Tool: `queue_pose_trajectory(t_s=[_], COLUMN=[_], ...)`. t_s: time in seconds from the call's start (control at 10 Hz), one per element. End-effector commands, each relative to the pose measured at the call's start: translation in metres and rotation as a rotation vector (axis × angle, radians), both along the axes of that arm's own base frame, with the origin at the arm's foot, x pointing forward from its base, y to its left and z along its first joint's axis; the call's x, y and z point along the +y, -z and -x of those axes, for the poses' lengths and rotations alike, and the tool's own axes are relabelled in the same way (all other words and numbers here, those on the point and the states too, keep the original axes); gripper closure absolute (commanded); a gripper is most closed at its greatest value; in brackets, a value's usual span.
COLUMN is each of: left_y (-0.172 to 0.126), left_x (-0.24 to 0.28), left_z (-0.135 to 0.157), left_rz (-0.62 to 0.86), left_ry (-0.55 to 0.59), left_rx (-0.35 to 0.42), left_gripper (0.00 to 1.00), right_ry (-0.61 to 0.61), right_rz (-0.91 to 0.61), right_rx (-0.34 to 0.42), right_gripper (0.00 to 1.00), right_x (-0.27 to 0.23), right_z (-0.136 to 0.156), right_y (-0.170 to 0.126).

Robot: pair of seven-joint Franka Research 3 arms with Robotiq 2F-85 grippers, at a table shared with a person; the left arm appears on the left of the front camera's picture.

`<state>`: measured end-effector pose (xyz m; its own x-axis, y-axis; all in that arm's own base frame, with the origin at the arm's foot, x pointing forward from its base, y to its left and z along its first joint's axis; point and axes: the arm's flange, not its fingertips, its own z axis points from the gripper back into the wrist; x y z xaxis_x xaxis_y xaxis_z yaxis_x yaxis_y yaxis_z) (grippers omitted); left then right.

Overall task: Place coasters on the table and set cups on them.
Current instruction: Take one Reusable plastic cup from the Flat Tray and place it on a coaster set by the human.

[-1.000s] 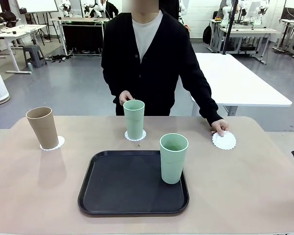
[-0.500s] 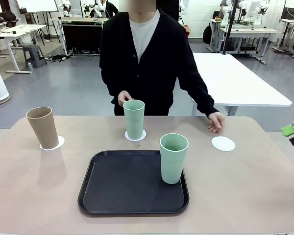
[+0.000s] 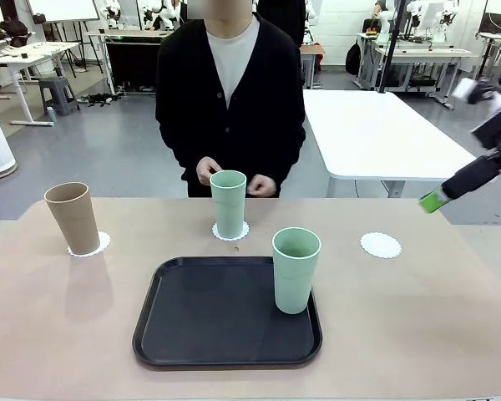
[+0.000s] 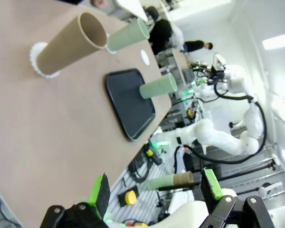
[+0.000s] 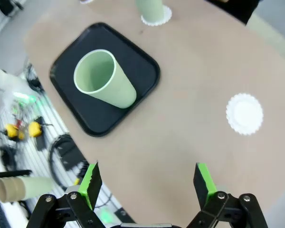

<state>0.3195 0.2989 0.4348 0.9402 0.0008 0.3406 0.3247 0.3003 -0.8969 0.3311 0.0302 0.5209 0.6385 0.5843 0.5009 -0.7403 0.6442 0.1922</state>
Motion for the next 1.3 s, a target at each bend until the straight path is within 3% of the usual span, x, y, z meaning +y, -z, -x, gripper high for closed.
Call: queue_pose_trajectory(t_s=[0.0,0.2,0.4,0.5,0.9,1.1,1.2], left_y=[-0.001,-0.001,-0.001,-0.001,-0.001,-0.001,-0.001], left_x=[-0.001,-0.001,-0.001,-0.001,-0.001,-0.001,-0.001], left_z=[0.001,0.001,0.001,0.001,0.001,0.001,0.001], left_rz=[-0.006,-0.006,-0.006,-0.006,-0.006,-0.006,-0.006], left_ry=[-0.014,-0.014,-0.014,-0.014,-0.014,-0.014,-0.014], left_rx=[0.009,0.009,0.009,0.009,0.009,0.009,0.009], left_gripper=[0.0,0.0,0.0,0.0,0.0,0.0,0.0], right_ry=[-0.083,-0.169,-0.18,-0.201,-0.214,-0.439,-0.543], right_rz=[0.157,0.265,0.261,0.257,0.248,0.102,0.007], right_rx=[-0.111,-0.125,-0.11,-0.116,-0.123,-0.343,-0.363], right_gripper=[0.0,0.0,0.0,0.0,0.0,0.0,0.0], right_x=[0.028,0.059,0.061,0.068,0.067,0.052,0.049], right_z=[-0.004,-0.005,-0.007,-0.015,-0.019,-0.035,-0.047], right_y=[0.033,0.052,0.064,0.035,0.038,0.043,0.057])
